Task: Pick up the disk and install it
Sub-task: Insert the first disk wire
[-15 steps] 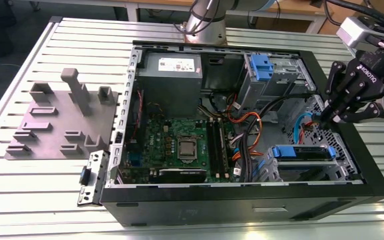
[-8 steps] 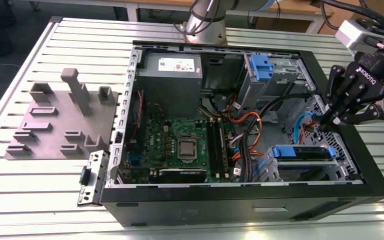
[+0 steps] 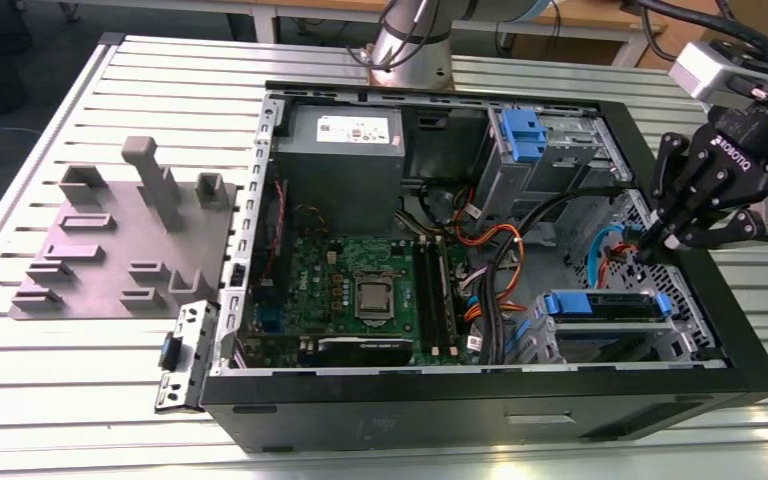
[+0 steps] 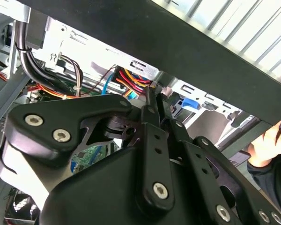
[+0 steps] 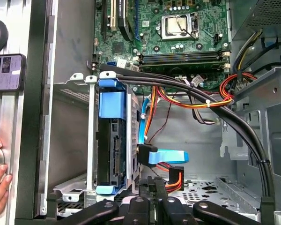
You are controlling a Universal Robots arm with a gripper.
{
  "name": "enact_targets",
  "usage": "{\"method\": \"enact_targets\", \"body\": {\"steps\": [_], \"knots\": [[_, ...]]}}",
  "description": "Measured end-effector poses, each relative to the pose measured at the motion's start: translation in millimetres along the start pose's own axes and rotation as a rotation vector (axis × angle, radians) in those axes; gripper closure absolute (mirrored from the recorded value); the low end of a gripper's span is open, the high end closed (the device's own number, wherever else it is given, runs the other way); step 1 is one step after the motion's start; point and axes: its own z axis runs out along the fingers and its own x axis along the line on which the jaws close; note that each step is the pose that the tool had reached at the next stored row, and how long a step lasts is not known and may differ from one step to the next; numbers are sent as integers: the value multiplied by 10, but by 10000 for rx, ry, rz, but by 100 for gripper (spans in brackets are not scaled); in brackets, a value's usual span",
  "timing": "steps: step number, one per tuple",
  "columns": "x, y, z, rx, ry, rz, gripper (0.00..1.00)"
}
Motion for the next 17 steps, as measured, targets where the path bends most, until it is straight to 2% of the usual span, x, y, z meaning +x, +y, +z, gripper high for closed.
{"method": "enact_targets", "body": {"steps": [5,9,12,17], "knots": [[3,45,-8,15,0,-2,84],[5,93,-3,79,-3,5,84],[6,130,2,244,-9,20,84],[7,184,9,633,-24,65,84]]}}
